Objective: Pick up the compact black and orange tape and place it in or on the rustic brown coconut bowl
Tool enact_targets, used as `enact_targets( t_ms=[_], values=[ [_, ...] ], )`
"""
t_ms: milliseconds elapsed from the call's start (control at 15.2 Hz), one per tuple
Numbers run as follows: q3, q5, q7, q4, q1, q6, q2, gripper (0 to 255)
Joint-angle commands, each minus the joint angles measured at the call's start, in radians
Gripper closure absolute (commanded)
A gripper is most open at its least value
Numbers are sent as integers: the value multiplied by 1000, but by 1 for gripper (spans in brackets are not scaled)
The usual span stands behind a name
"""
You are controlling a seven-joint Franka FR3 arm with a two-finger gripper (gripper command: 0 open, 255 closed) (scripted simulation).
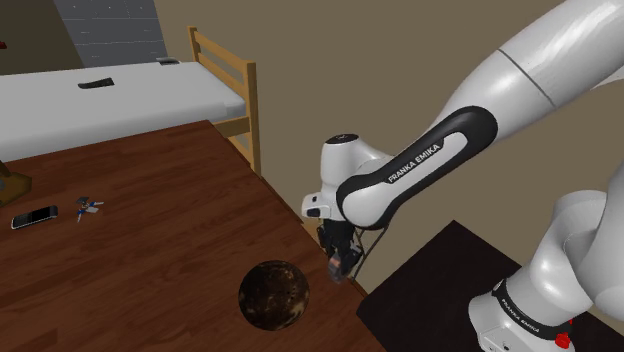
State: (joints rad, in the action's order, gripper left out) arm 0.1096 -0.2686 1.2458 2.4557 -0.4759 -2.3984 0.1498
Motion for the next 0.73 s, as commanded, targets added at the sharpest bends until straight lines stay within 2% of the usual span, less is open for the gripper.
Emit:
enact_targets(
  t_ms=[0, 132, 660],
  values=[
    [-1, 3, -6, 1, 0, 27, -27, 255],
    [-1, 7, -12, -1, 1, 50, -49, 255],
    [27, 49, -147, -330, -61, 147, 162, 255]
  ],
)
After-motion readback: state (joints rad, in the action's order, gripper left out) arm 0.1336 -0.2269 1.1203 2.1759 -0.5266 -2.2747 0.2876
